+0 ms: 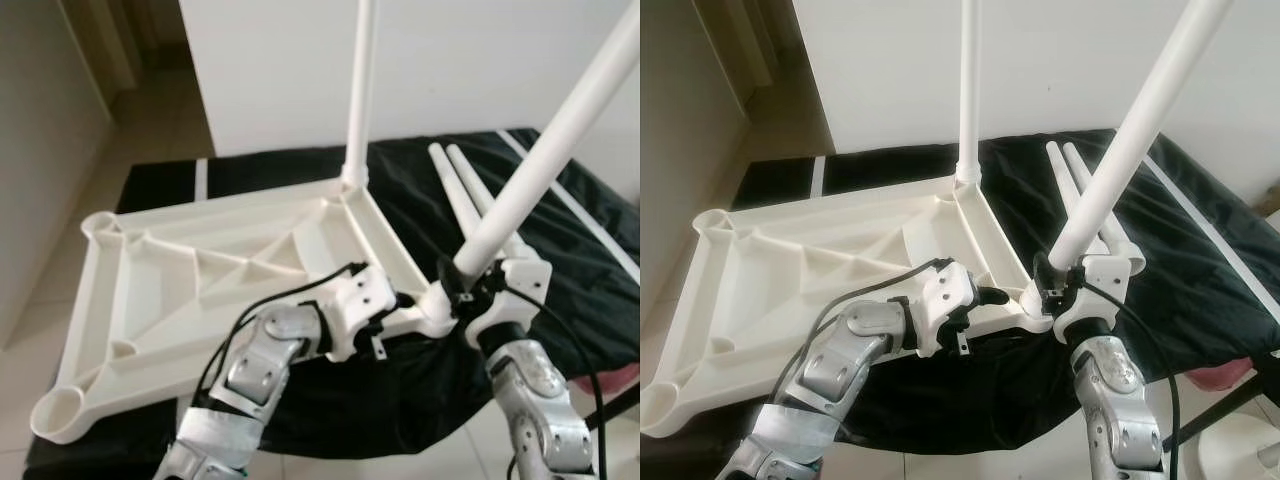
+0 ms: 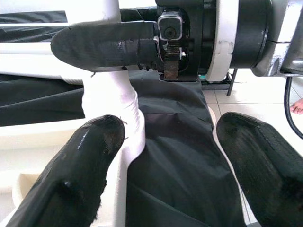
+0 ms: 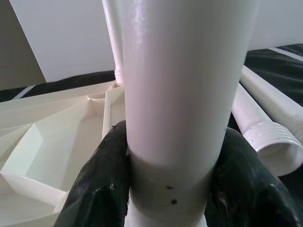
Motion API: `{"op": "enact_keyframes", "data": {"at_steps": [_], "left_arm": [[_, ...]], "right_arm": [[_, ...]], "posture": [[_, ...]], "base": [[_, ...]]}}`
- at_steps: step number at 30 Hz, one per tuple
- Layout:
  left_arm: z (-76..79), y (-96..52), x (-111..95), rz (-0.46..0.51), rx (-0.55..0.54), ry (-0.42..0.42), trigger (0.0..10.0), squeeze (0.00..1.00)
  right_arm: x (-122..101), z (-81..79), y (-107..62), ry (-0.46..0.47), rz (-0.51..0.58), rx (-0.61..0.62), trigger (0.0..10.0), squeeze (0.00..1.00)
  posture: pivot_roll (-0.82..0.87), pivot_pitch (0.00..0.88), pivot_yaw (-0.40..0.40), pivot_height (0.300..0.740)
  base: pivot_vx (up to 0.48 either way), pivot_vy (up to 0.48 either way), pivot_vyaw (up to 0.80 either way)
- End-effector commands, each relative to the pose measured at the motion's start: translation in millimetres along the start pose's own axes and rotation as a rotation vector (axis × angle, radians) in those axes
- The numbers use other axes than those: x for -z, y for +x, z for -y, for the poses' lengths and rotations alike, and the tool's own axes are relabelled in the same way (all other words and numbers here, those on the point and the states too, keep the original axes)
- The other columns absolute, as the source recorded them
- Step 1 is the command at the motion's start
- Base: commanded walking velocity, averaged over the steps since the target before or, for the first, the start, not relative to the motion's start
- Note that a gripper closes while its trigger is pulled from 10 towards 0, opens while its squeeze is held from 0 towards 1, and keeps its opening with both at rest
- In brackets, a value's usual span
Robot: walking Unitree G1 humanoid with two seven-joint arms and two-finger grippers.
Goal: Building children table
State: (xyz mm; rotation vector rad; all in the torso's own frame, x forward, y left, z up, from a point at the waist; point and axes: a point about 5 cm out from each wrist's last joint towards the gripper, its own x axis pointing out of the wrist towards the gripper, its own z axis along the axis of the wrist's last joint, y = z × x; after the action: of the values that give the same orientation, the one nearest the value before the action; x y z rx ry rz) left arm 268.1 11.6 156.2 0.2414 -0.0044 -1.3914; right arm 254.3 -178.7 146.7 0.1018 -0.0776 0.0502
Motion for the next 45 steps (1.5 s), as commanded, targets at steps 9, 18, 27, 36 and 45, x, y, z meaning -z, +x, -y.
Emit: {"op": "enact_keyframes", "data": {"at_steps": [9, 18, 27, 36, 45], "left_arm": [[-3.4, 1.3, -4.0, 0.001, -0.04, 0.012, 10.0, 0.0], [-3.4, 2.1, -4.2, 0.002, -0.036, 0.011, 10.0, 0.0], [-4.0, 2.0, -4.9, 0.0, -0.033, 0.014, 10.0, 0.0], [-4.2, 2.4, -5.6, -0.002, -0.031, 0.019, 10.0, 0.0], [-4.3, 2.6, -5.6, -0.001, -0.035, 0.017, 10.0, 0.0]], "right_arm": [[19.9, -7.8, -14.6, -0.234, -0.048, -0.155, 10.0, 0.0], [21.6, -13.6, -18.6, -0.312, -0.008, -0.253, 10.0, 0.0], [28.6, -14.7, -18.8, -0.284, -0.05, -0.251, 10.0, 0.0], [27.2, -12.8, -11.1, -0.22, -0.114, -0.2, 10.0, 0.0], [30.3, -9.1, -11.5, -0.144, -0.143, -0.175, 10.0, 0.0]], "posture": [[-0.06, 0.0, 0.049, 0.74], [-0.06, 0.0, 0.053, 0.74], [-0.06, 0.0, 0.058, 0.74], [-0.07, 0.0, 0.058, 0.74], [-0.06, 0.0, 0.054, 0.74]], "base": [[0.0, 0.0, 0.0], [0.0, 0.0, 0.0], [0.0, 0.0, 0.0], [0.0, 0.0, 0.0], [0.0, 0.0, 0.0]]}}
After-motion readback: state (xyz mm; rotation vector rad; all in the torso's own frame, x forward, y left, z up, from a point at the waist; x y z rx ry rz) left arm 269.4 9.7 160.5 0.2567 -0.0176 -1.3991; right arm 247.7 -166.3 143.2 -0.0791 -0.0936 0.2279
